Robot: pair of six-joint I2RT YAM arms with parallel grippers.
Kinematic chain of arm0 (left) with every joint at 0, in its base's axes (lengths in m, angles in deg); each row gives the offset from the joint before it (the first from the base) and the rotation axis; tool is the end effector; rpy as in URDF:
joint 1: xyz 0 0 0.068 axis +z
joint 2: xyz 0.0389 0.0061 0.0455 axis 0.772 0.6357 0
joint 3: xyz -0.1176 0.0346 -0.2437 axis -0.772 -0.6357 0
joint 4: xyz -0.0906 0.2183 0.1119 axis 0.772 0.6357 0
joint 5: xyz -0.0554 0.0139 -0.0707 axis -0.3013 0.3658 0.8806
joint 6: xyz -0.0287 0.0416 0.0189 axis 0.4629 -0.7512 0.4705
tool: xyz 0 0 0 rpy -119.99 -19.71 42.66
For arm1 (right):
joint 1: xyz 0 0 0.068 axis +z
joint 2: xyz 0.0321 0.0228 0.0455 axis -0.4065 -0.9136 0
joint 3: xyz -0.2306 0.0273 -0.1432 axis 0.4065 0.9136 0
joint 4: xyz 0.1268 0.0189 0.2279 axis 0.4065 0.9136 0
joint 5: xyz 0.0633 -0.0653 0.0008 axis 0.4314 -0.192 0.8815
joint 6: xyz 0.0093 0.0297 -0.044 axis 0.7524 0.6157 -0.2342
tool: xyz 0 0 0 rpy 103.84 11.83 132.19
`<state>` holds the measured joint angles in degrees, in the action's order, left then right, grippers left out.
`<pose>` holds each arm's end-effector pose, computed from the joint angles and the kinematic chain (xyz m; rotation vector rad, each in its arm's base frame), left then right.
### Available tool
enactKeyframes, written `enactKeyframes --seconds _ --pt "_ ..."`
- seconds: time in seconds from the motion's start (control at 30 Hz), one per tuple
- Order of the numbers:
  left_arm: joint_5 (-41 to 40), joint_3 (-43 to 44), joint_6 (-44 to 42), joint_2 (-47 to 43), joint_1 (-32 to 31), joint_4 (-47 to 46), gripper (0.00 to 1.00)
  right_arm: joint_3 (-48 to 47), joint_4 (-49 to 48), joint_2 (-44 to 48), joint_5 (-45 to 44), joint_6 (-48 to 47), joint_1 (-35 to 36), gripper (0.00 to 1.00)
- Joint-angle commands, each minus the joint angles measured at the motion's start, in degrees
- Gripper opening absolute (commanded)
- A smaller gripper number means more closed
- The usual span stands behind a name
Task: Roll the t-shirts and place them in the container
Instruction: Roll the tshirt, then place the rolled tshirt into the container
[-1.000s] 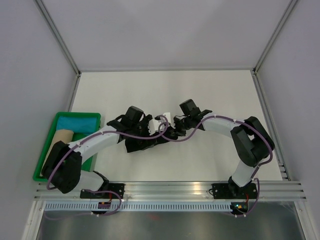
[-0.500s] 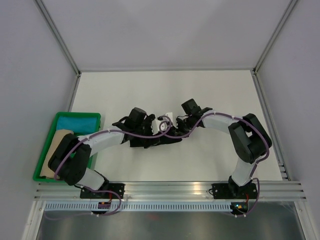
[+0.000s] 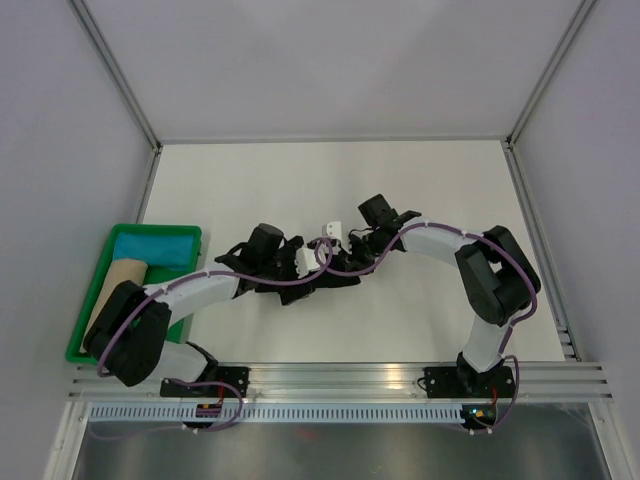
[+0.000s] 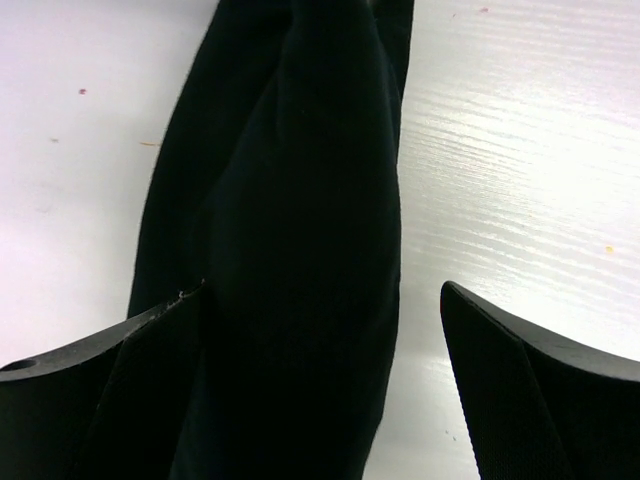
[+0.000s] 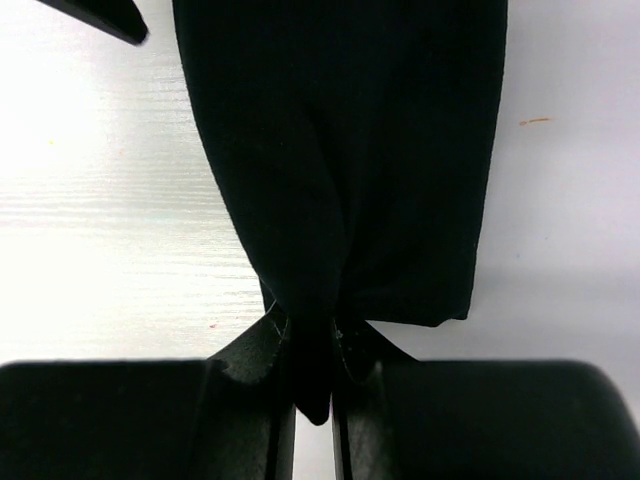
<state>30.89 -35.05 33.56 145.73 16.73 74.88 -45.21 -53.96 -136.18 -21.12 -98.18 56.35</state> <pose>0.2108 -0.1585 0.1787 1.5285 1.7915 -0.4675 0.2833 0.2061 0.1662 -1.7346 1.8403 0.8284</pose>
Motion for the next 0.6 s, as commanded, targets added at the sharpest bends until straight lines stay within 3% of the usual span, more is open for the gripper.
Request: enactKeyframes --seconds 0.0,0.3,0.37,0.47,0.57 --pt "-1.04 1.74 -4.59 5.16 -0.65 -0.44 1.0 -3.33 0.6 -1.61 3.56 2.67 -0.02 0.01" --pt "-5.53 2.01 -6.89 11.49 -1.27 -0.44 0.99 -5.45 3.16 -3.9 5.14 4.6 -0.54 0.02" --pt "-7.37 2.19 -7.15 12.37 -1.35 -0.61 0.91 -5.44 2.28 -3.81 5.75 5.65 -0.89 0.03" --pt "-9.92 2.19 -7.85 14.48 -1.35 -0.53 0.78 -5.53 0.88 -2.76 3.75 8.11 -1.25 0.14" --pt "-10.19 2.62 -7.07 16.24 -1.35 1.22 0.65 -4.83 -0.79 -0.13 2.6 10.57 -1.59 0.3"
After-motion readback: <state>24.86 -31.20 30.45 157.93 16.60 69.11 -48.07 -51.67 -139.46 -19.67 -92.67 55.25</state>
